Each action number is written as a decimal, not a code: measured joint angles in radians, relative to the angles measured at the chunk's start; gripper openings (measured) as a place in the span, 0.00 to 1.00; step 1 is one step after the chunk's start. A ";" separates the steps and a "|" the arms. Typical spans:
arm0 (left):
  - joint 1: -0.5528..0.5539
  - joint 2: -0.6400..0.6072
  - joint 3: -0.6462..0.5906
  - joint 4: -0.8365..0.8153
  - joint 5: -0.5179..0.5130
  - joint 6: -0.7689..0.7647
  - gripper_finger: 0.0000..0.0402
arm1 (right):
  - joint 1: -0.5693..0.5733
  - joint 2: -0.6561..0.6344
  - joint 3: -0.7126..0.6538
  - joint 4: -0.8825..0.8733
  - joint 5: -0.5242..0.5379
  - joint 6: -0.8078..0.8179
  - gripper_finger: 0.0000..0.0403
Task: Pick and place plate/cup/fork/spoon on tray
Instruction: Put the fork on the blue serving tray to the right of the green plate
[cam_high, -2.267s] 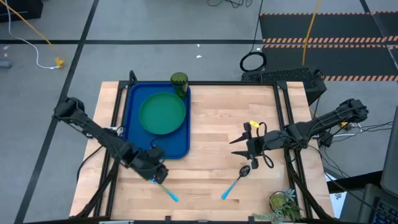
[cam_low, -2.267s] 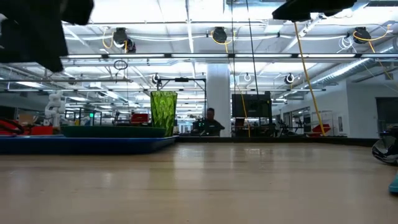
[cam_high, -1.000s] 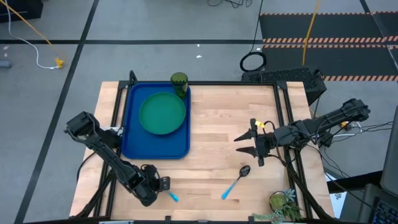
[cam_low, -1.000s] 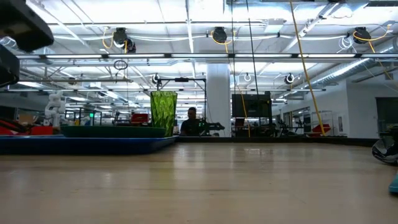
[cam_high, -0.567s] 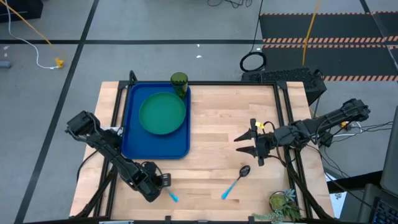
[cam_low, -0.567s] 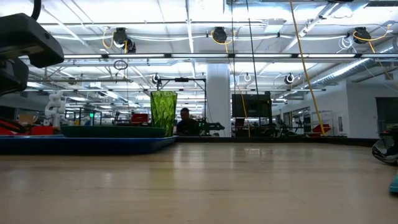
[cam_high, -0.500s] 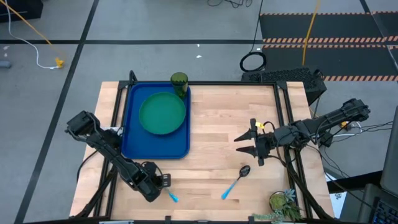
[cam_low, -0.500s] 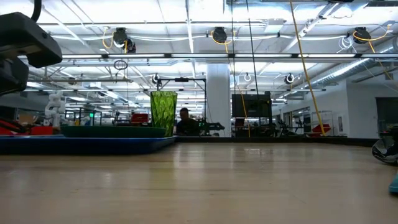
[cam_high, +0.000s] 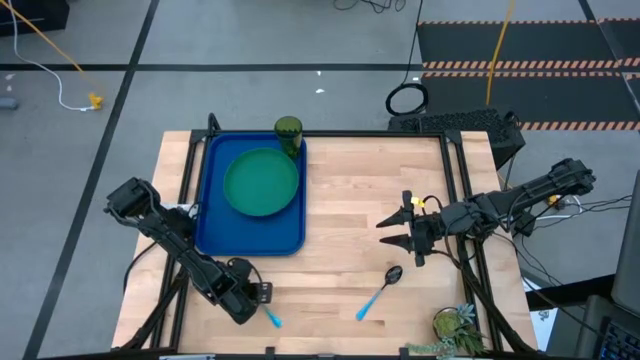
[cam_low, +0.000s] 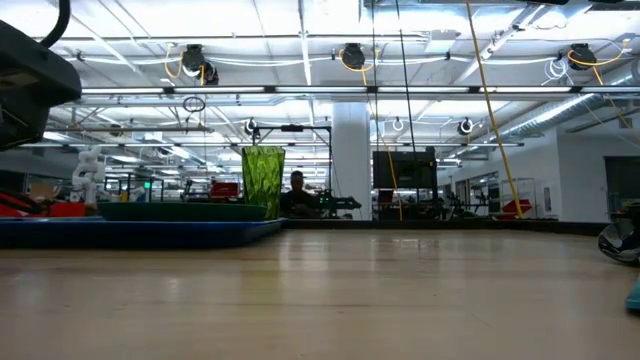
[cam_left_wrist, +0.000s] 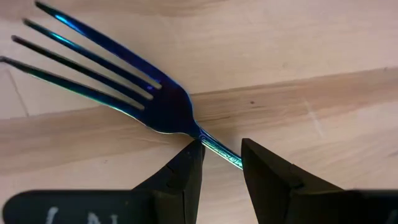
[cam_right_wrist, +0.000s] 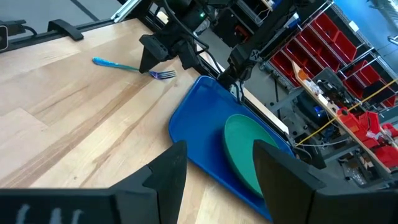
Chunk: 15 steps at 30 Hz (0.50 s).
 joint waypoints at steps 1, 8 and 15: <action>0.000 0.000 0.000 0.000 0.000 0.020 0.29 | 0.000 0.000 0.000 0.000 0.000 0.000 0.44; 0.000 0.001 -0.002 0.011 -0.003 0.147 0.29 | 0.000 0.000 0.000 0.000 0.000 -0.001 0.44; 0.002 0.001 -0.002 0.014 -0.007 0.192 0.28 | 0.000 0.000 0.000 0.009 0.000 -0.008 0.44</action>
